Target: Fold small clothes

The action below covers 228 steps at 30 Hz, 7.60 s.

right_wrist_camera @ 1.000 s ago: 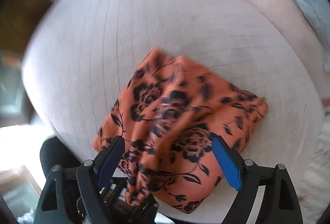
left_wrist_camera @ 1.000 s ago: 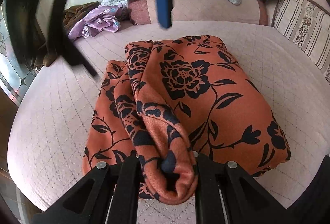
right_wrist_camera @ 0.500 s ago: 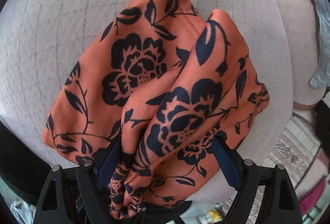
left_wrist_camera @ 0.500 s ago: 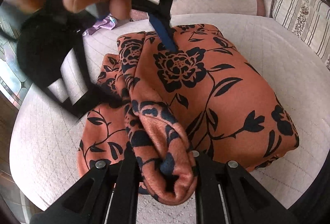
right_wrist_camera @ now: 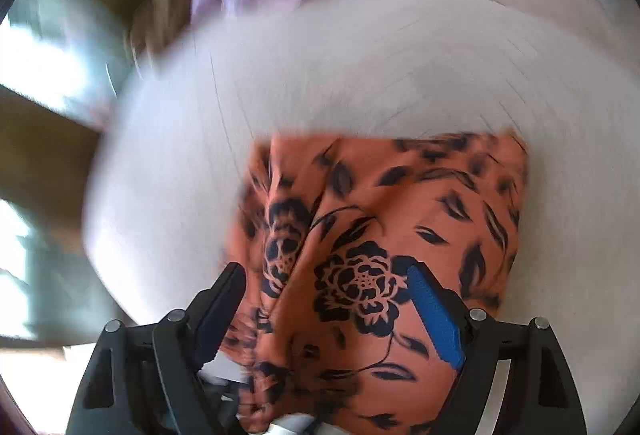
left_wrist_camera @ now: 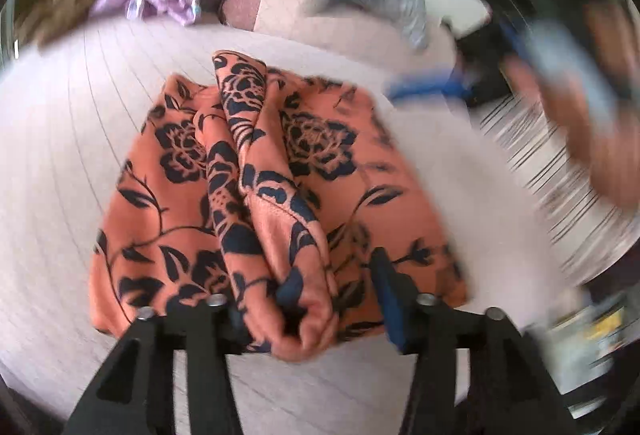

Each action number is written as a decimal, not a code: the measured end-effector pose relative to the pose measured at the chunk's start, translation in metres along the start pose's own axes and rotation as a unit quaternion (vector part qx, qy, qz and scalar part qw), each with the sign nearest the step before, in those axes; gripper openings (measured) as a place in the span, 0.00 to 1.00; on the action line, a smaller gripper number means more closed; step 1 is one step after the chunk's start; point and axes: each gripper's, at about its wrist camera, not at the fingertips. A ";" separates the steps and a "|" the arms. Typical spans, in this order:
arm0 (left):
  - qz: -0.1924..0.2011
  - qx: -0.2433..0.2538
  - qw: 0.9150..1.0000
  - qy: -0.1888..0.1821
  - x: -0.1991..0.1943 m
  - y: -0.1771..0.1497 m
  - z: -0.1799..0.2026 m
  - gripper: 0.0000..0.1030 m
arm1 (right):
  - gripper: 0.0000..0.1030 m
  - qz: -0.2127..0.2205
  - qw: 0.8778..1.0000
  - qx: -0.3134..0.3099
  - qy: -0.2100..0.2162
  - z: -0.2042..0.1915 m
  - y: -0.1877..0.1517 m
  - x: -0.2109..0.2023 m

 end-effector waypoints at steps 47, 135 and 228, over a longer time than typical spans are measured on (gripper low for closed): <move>-0.052 -0.125 0.989 -0.067 0.072 0.142 -0.131 0.11 | 0.83 0.103 0.925 0.269 0.247 0.108 -0.199 0.016; -0.055 -0.116 0.990 0.062 0.071 0.107 -0.130 0.33 | 0.74 0.108 0.955 0.196 0.197 0.155 -0.114 0.017; -0.078 -0.038 0.993 0.076 0.151 0.113 -0.022 0.58 | 0.67 0.174 0.981 0.075 0.046 0.209 -0.022 -0.055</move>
Point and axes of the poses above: each gripper's, at about its wrist camera, not at the fingertips, and x roughly the way its jaws point, z to its right, y to its top, and after that the axes turned 10 degrees about z, right-handed
